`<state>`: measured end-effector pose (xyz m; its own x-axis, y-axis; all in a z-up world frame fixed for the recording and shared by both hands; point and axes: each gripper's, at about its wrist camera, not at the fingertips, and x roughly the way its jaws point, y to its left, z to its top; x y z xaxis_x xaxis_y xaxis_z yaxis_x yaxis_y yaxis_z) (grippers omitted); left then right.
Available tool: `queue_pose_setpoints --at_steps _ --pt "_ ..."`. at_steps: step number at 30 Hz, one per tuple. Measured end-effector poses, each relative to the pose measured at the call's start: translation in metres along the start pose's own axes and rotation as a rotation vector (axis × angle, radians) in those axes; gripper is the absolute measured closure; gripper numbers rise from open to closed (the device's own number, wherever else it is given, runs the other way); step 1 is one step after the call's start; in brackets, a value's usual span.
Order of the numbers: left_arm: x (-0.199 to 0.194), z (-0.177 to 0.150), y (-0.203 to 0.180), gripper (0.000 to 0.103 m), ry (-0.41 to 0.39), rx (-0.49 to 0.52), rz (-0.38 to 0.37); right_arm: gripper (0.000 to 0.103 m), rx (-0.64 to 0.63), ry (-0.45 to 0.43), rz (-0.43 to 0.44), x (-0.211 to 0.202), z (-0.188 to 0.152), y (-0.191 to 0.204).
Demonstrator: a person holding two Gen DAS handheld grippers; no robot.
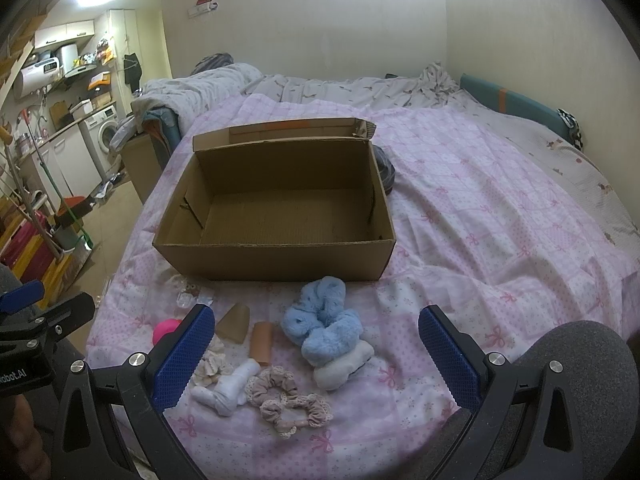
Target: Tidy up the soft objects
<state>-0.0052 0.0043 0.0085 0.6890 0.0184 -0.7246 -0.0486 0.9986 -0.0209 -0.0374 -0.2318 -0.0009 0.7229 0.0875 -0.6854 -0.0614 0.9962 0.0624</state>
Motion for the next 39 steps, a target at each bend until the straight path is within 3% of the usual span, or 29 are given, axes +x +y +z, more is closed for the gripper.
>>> queue_pose_setpoints --at_steps 7,15,19,24,28,31,36,39 --pt "0.002 0.008 -0.001 0.0 0.018 0.046 0.002 0.0 -0.013 -0.012 -0.009 -0.005 0.004 0.003" --pt "-0.003 0.039 -0.001 0.0 -0.033 0.089 0.021 0.0 -0.042 -0.049 0.016 -0.009 0.034 0.007" --pt "0.008 0.06 -0.008 0.0 0.002 0.134 0.03 0.0 -0.043 -0.062 0.034 -0.012 0.053 0.003" --pt "0.039 0.079 0.006 0.0 0.127 0.068 -0.008 0.0 -0.038 -0.04 0.072 -0.001 0.073 -0.004" --pt "0.08 0.082 0.022 0.004 0.285 -0.021 0.001 0.0 -0.016 -0.031 0.047 0.016 0.076 -0.019" --pt "0.113 0.072 0.032 0.012 0.415 -0.088 -0.021 0.0 0.004 0.007 0.025 0.037 0.069 -0.03" --pt "0.147 0.042 0.033 0.017 0.545 -0.116 -0.046 0.0 0.103 0.086 0.025 0.065 0.053 -0.051" --pt "0.166 0.023 0.029 0.023 0.625 -0.125 -0.067 0.0 0.141 0.088 0.034 0.068 0.052 -0.057"
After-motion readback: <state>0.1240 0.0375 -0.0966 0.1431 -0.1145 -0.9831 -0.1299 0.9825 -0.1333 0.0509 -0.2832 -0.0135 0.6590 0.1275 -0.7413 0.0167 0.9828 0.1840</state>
